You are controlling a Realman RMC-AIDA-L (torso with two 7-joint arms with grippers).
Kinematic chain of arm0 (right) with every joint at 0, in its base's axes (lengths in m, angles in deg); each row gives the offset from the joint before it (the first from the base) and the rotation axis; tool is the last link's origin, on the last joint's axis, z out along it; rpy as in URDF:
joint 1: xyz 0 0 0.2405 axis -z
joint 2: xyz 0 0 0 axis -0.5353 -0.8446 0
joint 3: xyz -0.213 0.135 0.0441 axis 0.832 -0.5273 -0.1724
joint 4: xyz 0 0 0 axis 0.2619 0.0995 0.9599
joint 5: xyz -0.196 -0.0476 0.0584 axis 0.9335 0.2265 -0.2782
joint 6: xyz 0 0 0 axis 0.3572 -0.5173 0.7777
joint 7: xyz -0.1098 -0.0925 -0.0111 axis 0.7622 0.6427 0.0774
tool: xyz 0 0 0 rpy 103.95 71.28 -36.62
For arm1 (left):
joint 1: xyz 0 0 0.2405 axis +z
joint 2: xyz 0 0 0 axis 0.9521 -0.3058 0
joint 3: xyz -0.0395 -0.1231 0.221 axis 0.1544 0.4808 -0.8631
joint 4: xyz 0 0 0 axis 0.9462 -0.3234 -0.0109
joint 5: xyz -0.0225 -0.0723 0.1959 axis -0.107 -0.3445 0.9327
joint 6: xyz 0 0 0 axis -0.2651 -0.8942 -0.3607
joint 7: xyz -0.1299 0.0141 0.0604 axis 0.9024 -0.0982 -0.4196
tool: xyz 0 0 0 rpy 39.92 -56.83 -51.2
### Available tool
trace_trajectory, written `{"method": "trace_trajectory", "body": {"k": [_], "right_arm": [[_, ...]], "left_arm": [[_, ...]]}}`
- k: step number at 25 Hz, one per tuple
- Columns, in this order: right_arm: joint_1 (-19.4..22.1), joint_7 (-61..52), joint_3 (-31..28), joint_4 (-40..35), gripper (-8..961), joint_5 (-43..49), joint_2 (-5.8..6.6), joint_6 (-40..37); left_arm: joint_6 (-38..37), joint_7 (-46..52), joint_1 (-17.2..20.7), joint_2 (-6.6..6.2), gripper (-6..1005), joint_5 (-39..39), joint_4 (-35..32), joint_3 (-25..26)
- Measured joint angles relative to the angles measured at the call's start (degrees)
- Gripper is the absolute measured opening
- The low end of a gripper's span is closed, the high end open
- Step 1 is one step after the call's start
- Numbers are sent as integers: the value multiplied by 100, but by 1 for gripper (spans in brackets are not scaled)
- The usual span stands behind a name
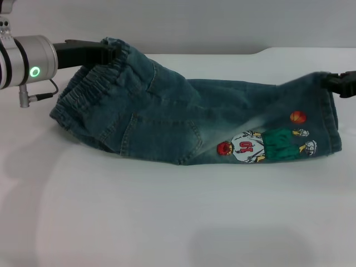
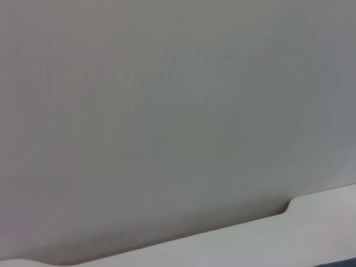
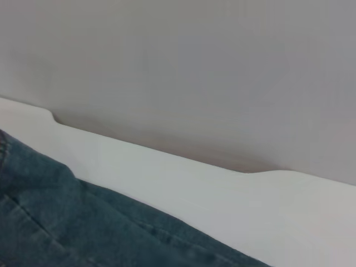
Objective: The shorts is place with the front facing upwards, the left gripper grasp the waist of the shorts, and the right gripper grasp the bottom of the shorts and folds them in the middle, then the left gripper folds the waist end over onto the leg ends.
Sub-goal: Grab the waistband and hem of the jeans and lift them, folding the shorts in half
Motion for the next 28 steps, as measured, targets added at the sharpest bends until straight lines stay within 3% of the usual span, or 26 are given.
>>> {"method": "trace_trajectory", "body": {"k": [12, 17, 25, 28], "right_arm": [[33, 3, 9, -1, 290, -21, -42, 146], [41, 83, 10, -23, 444, -24, -91, 145], [143, 138, 2, -150, 443, -169, -149, 94], [227, 145, 10, -286, 443, -246, -176, 73]], "left_arm": [[81, 114, 35, -39, 131, 51, 202, 4], [69, 120, 25, -51, 353, 149, 268, 112], [37, 477, -52, -74, 589, 908, 297, 176], [-317, 839, -259, -80, 686, 1922, 308, 432]]}}
